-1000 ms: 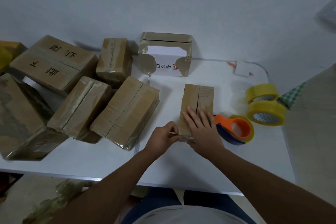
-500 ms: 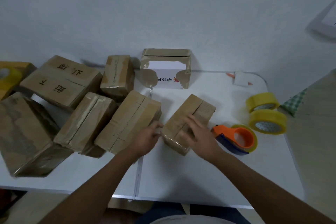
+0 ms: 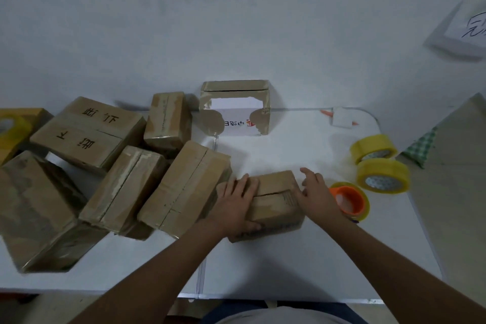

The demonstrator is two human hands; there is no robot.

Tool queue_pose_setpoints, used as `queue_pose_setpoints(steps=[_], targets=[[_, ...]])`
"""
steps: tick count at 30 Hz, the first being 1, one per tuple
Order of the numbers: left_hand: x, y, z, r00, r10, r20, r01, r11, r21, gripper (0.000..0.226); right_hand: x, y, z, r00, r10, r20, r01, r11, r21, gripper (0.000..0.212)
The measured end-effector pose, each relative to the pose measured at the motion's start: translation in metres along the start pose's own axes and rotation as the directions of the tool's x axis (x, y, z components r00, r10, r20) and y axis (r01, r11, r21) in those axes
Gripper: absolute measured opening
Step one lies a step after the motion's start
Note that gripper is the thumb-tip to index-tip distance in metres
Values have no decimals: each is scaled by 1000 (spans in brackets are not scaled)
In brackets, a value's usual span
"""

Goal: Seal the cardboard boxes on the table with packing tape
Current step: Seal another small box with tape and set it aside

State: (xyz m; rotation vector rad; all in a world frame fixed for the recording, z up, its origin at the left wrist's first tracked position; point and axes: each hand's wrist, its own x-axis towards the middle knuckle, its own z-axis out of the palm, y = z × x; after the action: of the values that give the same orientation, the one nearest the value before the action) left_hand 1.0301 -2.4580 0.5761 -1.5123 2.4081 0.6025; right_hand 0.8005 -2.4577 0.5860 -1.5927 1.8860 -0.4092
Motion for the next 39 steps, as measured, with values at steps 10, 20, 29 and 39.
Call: queue_pose_setpoints(steps=[10,20,29,39], targets=[[3,-3,-14,940,224,-256,-198,973,121,93,-24,14,18,998,12,63,-17,996,92,31],[-14,16,23,974,164,-157,-167,986,-6,92,-43,13,39,987,146,66,-157,963,219,45],[2,7,4,960,239,-148,-222,967,125,90,-26,80,0,960,90,-264,-119,988,-98,36],[-3,23,16,975,183,-127,-152,963,223,65,3,107,-16,957,225,183,-189,963,-195,39]])
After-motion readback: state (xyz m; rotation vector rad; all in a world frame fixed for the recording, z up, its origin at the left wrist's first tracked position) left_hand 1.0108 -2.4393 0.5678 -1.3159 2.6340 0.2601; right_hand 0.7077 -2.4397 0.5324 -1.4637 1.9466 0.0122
